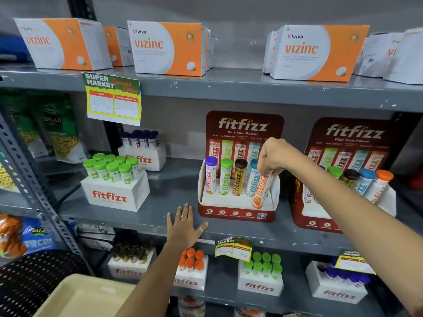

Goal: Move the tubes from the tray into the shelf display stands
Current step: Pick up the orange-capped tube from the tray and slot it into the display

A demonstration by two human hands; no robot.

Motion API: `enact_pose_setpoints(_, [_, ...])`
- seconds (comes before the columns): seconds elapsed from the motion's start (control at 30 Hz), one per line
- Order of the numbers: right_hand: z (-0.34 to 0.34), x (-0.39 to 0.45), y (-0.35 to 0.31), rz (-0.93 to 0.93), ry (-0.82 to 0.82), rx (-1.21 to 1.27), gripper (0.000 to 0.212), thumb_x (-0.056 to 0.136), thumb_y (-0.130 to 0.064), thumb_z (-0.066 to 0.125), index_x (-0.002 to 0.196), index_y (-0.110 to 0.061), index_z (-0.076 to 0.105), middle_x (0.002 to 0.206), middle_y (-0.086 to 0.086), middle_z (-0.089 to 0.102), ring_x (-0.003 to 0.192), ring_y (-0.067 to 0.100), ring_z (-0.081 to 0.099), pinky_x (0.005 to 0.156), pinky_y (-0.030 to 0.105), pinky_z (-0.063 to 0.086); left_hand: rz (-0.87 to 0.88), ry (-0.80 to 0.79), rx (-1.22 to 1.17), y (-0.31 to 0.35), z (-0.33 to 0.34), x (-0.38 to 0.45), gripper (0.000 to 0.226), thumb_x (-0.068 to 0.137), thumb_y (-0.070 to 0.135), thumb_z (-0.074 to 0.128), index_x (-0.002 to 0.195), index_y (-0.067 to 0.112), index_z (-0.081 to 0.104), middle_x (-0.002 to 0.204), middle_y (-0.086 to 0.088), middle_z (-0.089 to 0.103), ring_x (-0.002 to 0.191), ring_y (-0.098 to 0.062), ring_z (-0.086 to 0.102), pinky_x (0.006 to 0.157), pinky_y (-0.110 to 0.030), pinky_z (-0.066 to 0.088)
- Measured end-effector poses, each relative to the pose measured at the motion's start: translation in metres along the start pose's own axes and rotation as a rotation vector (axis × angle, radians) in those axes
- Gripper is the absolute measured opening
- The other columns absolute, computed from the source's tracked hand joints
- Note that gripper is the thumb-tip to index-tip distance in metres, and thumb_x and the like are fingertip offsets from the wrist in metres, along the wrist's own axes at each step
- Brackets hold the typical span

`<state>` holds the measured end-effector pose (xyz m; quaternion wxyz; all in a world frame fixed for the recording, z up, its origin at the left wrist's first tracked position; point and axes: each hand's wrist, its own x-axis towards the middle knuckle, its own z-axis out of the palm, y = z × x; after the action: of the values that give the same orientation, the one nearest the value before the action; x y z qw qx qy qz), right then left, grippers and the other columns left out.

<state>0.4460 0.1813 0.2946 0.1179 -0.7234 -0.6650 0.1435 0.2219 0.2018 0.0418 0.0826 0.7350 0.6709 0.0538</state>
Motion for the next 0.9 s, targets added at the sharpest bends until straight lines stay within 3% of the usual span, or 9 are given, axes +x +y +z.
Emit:
enact_pose_setpoints(0.1, [0.004,-0.001,0.003,-0.041,0.045,0.006,0.017,0.072,0.004,0.075,0.085,-0.004,0.069,0.104,0.015,0.066,0.077,0.026,0.068,0.07,0.036,0.061,-0.005,0.003,0.0,0.0,0.001,0.001,0.079,0.091,0.066,0.021,0.149,0.016,0.003,0.159,-0.004,0.002,0.146,-0.024,-0.002,0.115,-0.053,-0.005])
enact_pose_setpoints(0.27, [0.01,0.0,0.006,-0.09,0.115,-0.029,0.03,0.073,0.004,0.074,0.099,-0.008,0.068,0.117,0.014,0.057,0.079,0.02,0.055,0.064,0.026,0.048,-0.007,0.002,0.002,0.001,0.0,0.001,0.079,0.09,0.067,0.022,0.149,0.016,0.003,0.159,-0.004,0.001,0.146,-0.024,-0.002,0.115,-0.053,-0.005])
enact_pose_setpoints(0.43, [0.015,0.005,0.012,-0.083,0.172,-0.043,0.032,0.075,0.008,0.068,0.103,-0.005,0.065,0.114,0.016,0.059,0.088,0.025,0.055,0.067,0.031,0.047,0.005,0.008,-0.002,0.0,0.0,-0.001,0.079,0.091,0.066,0.022,0.148,0.015,0.003,0.159,-0.005,0.003,0.146,-0.024,-0.002,0.115,-0.053,-0.004])
enact_pose_setpoints(0.53, [0.018,0.009,0.016,-0.085,0.208,-0.064,0.034,0.077,0.012,0.06,0.107,-0.004,0.059,0.111,0.02,0.058,0.082,0.027,0.053,0.067,0.034,0.047,0.007,0.008,0.002,0.001,-0.001,-0.001,0.079,0.091,0.065,0.021,0.148,0.015,0.002,0.159,-0.005,0.002,0.146,-0.024,-0.002,0.115,-0.052,-0.004])
enact_pose_setpoints(0.67, [0.023,0.014,0.021,-0.109,0.241,-0.065,0.034,0.08,0.01,0.056,0.111,-0.004,0.052,0.112,0.022,0.058,0.094,0.035,0.058,0.066,0.032,0.041,0.007,-0.004,0.003,0.002,-0.004,-0.003,0.078,0.092,0.065,0.022,0.148,0.014,0.002,0.159,-0.005,0.001,0.146,-0.024,-0.003,0.115,-0.052,-0.004])
enact_pose_setpoints(0.9, [0.026,0.019,0.025,-0.093,0.226,-0.06,0.037,0.081,0.005,0.06,0.115,-0.007,0.049,0.115,0.02,0.057,0.083,0.024,0.051,0.066,0.031,0.04,0.005,-0.014,0.001,0.002,-0.006,-0.005,0.078,0.092,0.064,0.02,0.149,0.015,0.001,0.159,-0.005,-0.001,0.145,-0.025,-0.005,0.115,-0.052,-0.005])
